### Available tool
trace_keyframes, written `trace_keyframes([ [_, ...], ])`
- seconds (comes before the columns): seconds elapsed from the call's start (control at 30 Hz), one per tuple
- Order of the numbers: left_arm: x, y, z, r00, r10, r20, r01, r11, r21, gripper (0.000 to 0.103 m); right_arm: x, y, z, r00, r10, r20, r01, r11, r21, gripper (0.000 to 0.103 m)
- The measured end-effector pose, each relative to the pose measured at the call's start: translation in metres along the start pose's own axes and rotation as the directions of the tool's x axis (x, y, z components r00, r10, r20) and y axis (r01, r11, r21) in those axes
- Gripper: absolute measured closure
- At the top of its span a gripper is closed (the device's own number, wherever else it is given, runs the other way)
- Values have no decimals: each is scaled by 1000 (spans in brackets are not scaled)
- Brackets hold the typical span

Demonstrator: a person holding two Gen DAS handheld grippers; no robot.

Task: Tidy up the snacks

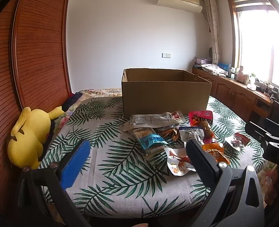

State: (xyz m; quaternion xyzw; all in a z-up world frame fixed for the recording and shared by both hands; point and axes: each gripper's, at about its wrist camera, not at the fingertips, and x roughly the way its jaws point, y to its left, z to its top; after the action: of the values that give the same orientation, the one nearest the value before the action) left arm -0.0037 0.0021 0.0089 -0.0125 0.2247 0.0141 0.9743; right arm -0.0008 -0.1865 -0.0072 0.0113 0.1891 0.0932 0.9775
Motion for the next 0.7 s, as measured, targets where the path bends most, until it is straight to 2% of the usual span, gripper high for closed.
trace_keyframes([
  [0.7,-1,0,1,1000,0,3,0,1000,1,1,-2,-3,-3,1000,-5,-2,5,1000,0,0],
])
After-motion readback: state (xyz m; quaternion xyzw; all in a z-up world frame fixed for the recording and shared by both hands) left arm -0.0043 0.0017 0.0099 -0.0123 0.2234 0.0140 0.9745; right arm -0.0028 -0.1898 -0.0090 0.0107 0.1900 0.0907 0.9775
